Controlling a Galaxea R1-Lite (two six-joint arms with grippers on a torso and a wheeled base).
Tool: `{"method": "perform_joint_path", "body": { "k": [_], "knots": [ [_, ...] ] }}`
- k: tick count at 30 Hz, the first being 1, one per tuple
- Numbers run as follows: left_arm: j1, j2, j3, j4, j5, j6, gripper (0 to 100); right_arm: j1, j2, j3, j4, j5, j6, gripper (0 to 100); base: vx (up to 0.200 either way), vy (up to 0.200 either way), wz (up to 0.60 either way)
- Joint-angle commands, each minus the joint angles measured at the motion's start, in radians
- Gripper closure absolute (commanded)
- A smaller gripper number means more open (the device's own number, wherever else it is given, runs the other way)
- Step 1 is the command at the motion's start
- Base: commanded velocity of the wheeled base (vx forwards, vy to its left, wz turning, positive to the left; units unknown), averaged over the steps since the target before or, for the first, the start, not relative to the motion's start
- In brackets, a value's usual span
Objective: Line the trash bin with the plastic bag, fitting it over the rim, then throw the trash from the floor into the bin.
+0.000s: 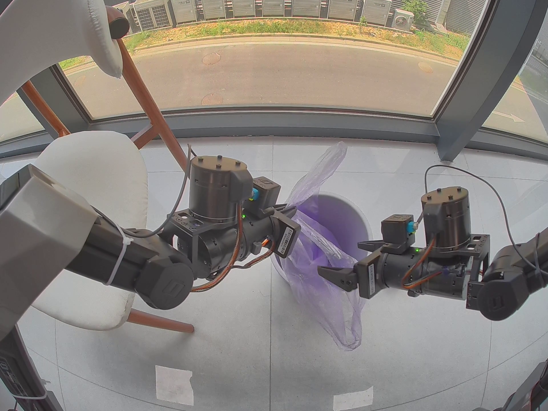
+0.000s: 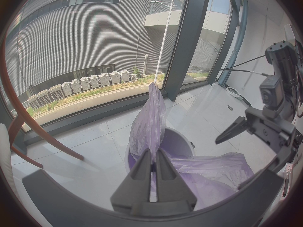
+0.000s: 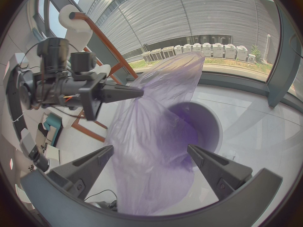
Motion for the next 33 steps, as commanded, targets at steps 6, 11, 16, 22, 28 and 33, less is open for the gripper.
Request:
{"method": "perform_joint_path", "body": {
  "k": [6, 11, 16, 22, 28, 33],
  "knots": [
    [0.010, 0.003, -0.006, 0.000, -0.011, -0.003, 100, -0.044, 0.177, -0.149, -0.065, -0.021, 0.004, 100, 0.000, 0.000, 0.00],
    [0.007, 0.020, -0.023, 0.001, -0.015, -0.035, 100, -0.068, 0.202, -0.181, -0.085, -0.021, 0.009, 100, 0.000, 0.000, 0.00],
    [0.012, 0.074, -0.100, 0.001, -0.012, -0.040, 100, -0.102, 0.220, -0.181, -0.086, -0.022, 0.010, 100, 0.000, 0.000, 0.00],
    [0.006, 0.097, -0.146, 0.000, -0.008, -0.083, 0, -0.153, 0.242, -0.196, -0.101, -0.022, 0.010, 100, 0.000, 0.000, 0.00],
    [0.013, 0.062, -0.081, 0.004, -0.012, -0.112, 0, -0.180, 0.262, -0.215, -0.106, -0.050, 0.036, 100, 0.000, 0.000, 0.00],
    [0.013, 0.029, -0.009, 0.004, -0.005, -0.112, 0, -0.190, 0.277, -0.241, -0.109, -0.055, 0.045, 100, 0.000, 0.000, 0.00]
  ]
}}
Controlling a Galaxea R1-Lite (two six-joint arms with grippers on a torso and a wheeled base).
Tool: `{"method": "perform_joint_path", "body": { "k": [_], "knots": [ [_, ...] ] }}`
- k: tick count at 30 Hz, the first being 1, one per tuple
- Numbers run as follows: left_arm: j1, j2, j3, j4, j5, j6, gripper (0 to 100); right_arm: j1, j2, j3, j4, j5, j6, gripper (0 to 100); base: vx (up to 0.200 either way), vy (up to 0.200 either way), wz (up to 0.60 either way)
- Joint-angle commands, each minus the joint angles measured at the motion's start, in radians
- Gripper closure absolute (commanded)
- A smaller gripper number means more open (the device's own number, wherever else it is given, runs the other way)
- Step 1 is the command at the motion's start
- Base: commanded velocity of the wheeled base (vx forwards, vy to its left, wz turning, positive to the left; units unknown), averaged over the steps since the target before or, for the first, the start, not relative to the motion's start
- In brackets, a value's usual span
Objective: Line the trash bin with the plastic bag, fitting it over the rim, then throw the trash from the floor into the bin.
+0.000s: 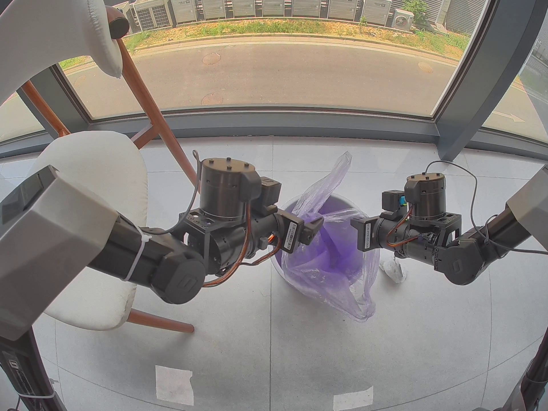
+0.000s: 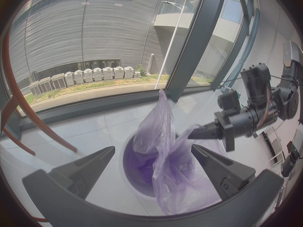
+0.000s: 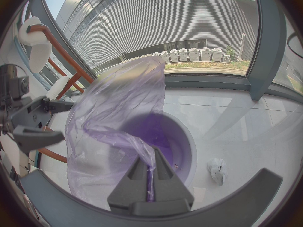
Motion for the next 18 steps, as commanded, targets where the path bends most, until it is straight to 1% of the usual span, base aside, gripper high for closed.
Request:
{"method": "perform_joint_path", "body": {
  "k": [1, 4, 5, 6, 10, 13, 17, 18],
  "knots": [
    [0.003, -0.039, 0.072, 0.001, 0.007, 0.000, 0, -0.011, 0.022, -0.031, -0.001, -0.002, 0.005, 100, 0.000, 0.000, 0.00],
    [0.031, -0.042, 0.109, 0.006, 0.008, 0.003, 0, -0.016, 0.023, -0.051, -0.001, -0.002, 0.007, 100, 0.000, 0.000, 0.00],
    [0.031, -0.042, 0.109, 0.006, 0.008, 0.003, 0, -0.016, 0.023, -0.051, -0.001, -0.002, 0.007, 100, 0.000, 0.000, 0.00],
    [0.049, -0.037, 0.109, 0.009, 0.008, 0.003, 0, -0.016, 0.023, -0.059, -0.001, -0.002, 0.007, 100, 0.000, 0.000, 0.00],
    [0.080, -0.022, 0.110, 0.010, 0.008, 0.003, 0, -0.016, 0.020, -0.067, -0.001, -0.002, 0.007, 100, 0.000, 0.000, 0.00],
    [0.083, 0.003, 0.102, 0.009, 0.005, 0.007, 0, -0.016, 0.019, -0.076, -0.001, -0.002, 0.007, 100, 0.000, 0.000, 0.00],
    [0.061, 0.041, 0.093, 0.009, 0.001, 0.006, 0, -0.016, 0.014, -0.076, -0.001, -0.002, 0.008, 100, 0.000, 0.000, 0.00],
    [0.040, 0.065, 0.092, 0.003, -0.001, 0.001, 0, -0.016, 0.014, -0.073, -0.002, -0.002, 0.008, 100, 0.000, 0.000, 0.00]
  ]
}}
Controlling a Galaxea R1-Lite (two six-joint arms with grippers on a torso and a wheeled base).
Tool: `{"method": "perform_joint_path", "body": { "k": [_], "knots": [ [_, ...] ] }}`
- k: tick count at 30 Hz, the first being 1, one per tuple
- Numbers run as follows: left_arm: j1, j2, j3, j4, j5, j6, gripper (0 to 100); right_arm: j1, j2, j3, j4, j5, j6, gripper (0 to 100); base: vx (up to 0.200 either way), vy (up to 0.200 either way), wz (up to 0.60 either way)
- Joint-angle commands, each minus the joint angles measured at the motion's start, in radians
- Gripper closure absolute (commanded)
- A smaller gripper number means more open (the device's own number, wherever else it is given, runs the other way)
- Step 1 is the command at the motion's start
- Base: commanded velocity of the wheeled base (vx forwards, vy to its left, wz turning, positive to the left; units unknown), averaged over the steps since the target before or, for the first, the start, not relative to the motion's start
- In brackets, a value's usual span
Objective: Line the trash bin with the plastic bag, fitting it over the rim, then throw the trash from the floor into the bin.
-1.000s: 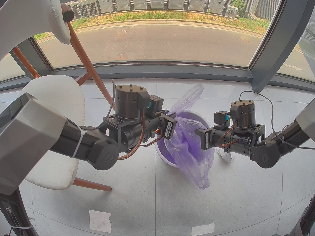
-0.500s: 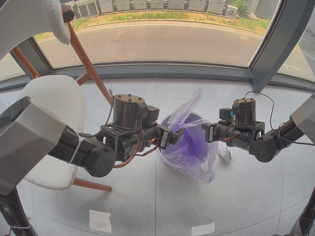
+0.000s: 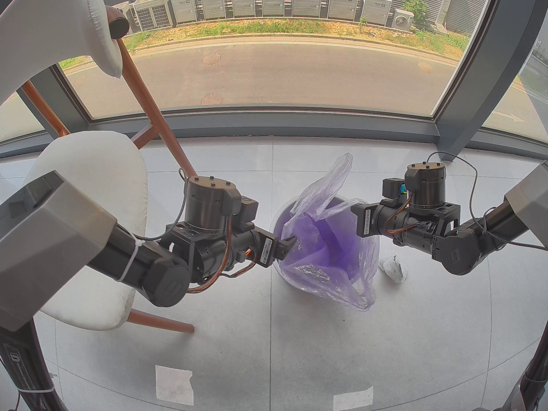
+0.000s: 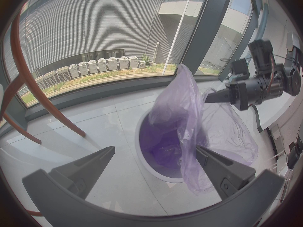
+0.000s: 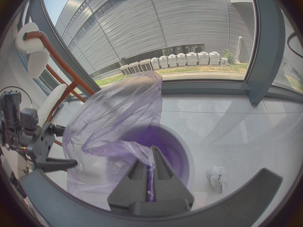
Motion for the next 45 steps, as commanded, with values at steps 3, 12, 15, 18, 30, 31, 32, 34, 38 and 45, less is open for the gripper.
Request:
{"method": "perform_joint_path", "body": {
  "k": [3, 12, 15, 18, 30, 31, 32, 34, 38, 45],
  "knots": [
    [-0.048, 0.074, -0.020, -0.012, -0.002, -0.004, 100, -0.002, -0.003, -0.002, -0.002, 0.001, 0.000, 100, 0.000, 0.000, 0.00],
    [0.009, 0.017, -0.072, 0.038, 0.007, -0.043, 100, -0.079, 0.003, -0.019, -0.048, 0.008, 0.048, 100, 0.000, 0.000, 0.00],
    [0.029, -0.007, -0.103, 0.089, -0.004, -0.083, 100, -0.093, 0.004, -0.036, -0.042, 0.011, 0.078, 100, 0.000, 0.000, 0.00],
    [0.040, -0.011, -0.160, 0.120, -0.004, -0.090, 100, -0.091, 0.003, -0.050, -0.033, 0.017, 0.135, 100, 0.000, 0.000, 0.00],
    [0.004, -0.004, -0.221, 0.190, 0.044, -0.095, 100, -0.090, 0.001, 0.001, -0.031, 0.019, 0.152, 100, 0.100, 0.100, 0.00],
    [0.000, -0.006, -0.215, 0.182, 0.047, -0.104, 100, -0.091, 0.000, 0.008, -0.031, 0.019, 0.152, 100, 0.000, 0.000, 0.00],
    [-0.002, -0.007, -0.214, 0.179, 0.047, -0.110, 100, -0.091, 0.000, 0.010, -0.031, 0.019, 0.152, 100, 0.000, 0.000, 0.00],
    [-0.005, -0.017, -0.195, 0.178, 0.050, -0.188, 100, -0.093, 0.001, 0.022, -0.033, 0.019, 0.154, 100, 0.000, 0.000, 0.00],
    [0.000, -0.027, -0.215, 0.186, 0.050, -0.270, 100, -0.096, 0.001, 0.018, -0.034, 0.019, 0.154, 100, 0.000, 0.000, 0.00],
    [-0.019, -0.026, -0.261, 0.192, 0.048, -0.515, 100, -0.134, 0.001, 0.002, -0.031, 0.021, 0.186, 100, 0.000, 0.000, 0.00]
  ]
}}
